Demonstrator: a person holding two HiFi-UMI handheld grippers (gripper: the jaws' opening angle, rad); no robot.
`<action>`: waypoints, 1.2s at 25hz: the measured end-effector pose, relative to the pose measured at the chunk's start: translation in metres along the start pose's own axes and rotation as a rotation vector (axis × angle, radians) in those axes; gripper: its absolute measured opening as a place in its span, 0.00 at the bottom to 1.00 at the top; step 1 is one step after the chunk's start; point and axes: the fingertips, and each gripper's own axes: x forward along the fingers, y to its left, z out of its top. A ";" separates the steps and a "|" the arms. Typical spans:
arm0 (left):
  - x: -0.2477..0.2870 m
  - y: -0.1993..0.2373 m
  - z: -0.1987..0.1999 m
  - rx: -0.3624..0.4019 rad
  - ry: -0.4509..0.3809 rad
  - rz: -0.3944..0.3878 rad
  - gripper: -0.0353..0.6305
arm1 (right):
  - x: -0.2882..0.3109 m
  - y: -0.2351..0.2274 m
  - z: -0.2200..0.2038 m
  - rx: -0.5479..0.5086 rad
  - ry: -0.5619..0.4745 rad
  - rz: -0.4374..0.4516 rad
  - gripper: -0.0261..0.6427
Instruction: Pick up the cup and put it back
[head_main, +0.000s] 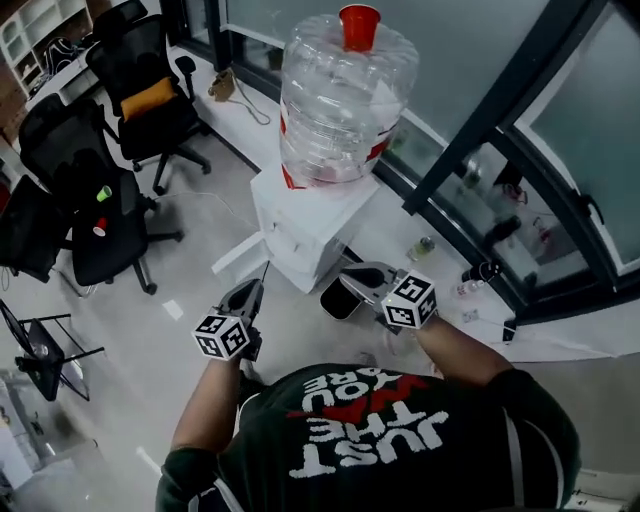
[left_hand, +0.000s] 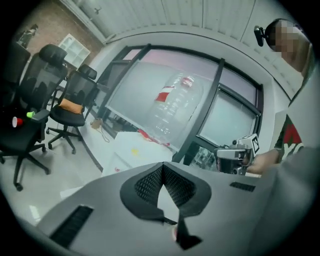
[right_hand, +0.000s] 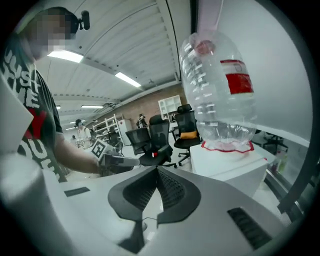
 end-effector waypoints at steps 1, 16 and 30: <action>0.003 0.006 -0.010 0.001 0.014 0.004 0.06 | 0.011 -0.002 -0.010 -0.001 0.014 0.007 0.09; 0.065 0.178 -0.190 0.053 0.188 -0.012 0.06 | 0.214 -0.032 -0.183 0.045 0.146 0.016 0.09; 0.204 0.321 -0.385 0.298 0.248 0.006 0.06 | 0.326 -0.085 -0.390 0.048 0.159 0.016 0.09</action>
